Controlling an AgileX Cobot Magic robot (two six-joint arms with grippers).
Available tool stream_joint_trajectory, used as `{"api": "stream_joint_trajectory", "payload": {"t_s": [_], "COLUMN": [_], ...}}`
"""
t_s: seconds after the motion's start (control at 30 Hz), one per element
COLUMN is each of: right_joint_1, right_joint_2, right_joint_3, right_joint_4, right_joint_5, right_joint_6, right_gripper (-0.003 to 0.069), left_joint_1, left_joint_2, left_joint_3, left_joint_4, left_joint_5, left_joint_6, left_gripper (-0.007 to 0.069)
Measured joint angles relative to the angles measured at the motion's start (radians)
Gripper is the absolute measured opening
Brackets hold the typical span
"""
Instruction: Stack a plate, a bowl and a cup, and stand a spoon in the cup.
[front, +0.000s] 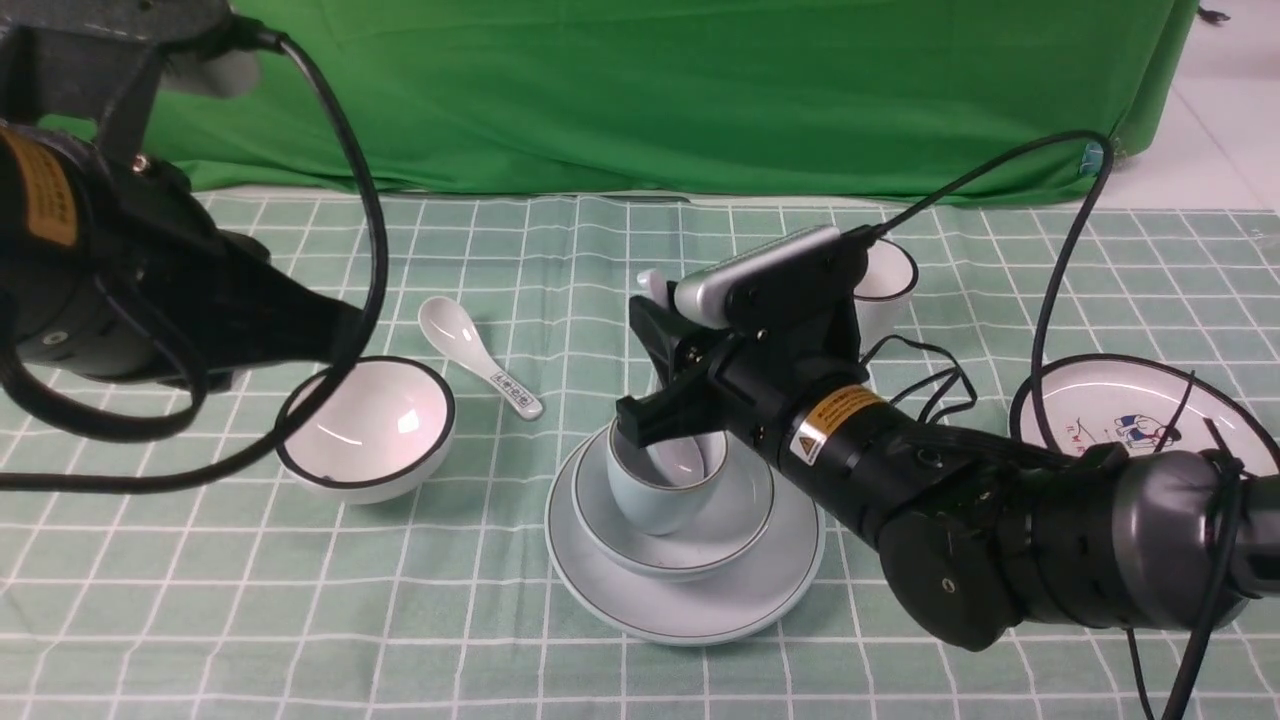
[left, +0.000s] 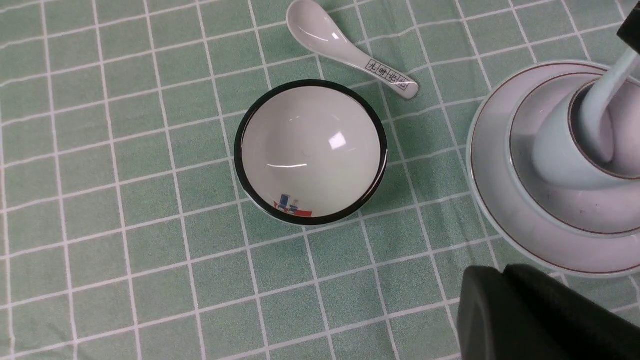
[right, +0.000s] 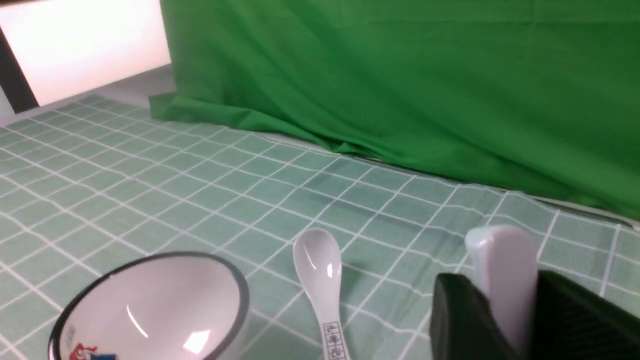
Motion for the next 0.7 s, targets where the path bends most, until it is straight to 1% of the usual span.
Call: {"api": "stream_joint_trajectory", "payload": {"t_s": [0.1,0.17,0.27,0.33,0.37,0.4,0.47,0.53,0.57,0.6,0.63,0.7], "right_joint_1": [0.0,0.0,0.0,-0.004,-0.015,-0.017,-0.094,-0.183,-0.2,-0.242,-0.301,-0.374], "right_joint_2": [-0.006,-0.042,-0.138,-0.258,-0.357,-0.375,-0.625,-0.838,-0.856,-0.942,-1.08,-1.252], "right_joint_3": [0.0,0.0,0.0,0.0,0.0,0.0,0.0,0.0,0.002,0.006,0.03,0.083], "right_joint_4": [0.0,0.0,0.001,0.001,0.001,0.001,-0.007,-0.034,-0.037,-0.06,-0.102,-0.16], "right_joint_5": [0.033,0.151,0.393,0.627,0.776,0.8,1.066,1.211,1.22,1.254,1.279,1.29], "right_joint_6": [-0.001,-0.002,-0.032,-0.079,-0.099,-0.106,-0.13,-0.128,-0.125,-0.109,-0.063,0.01], "right_gripper": [0.0311,0.0321,0.0324,0.0316,0.0293,0.0287,0.0175,0.007,0.0064,0.0045,0.003,0.0026], "left_joint_1": [0.0,0.0,0.0,0.0,0.0,0.0,0.0,0.0,0.0,0.0,0.0,0.0], "left_joint_2": [0.0,0.0,0.0,0.0,0.0,0.0,0.0,0.0,0.0,0.0,0.0,0.0], "left_joint_3": [0.0,0.0,0.0,0.0,0.0,0.0,0.0,0.0,0.0,0.0,0.0,0.0], "left_joint_4": [0.0,0.0,0.0,0.0,0.0,0.0,0.0,0.0,0.0,0.0,0.0,-0.005], "left_joint_5": [0.0,0.0,0.0,0.0,0.0,0.0,-0.002,-0.012,-0.013,-0.017,-0.02,-0.037], "left_joint_6": [0.0,0.0,0.0,0.0,0.0,0.0,0.001,0.001,0.001,0.001,0.001,-0.003], "left_gripper": [0.001,0.001,0.001,0.001,0.001,0.001,0.001,0.001,0.001,0.001,0.001,0.001]}}
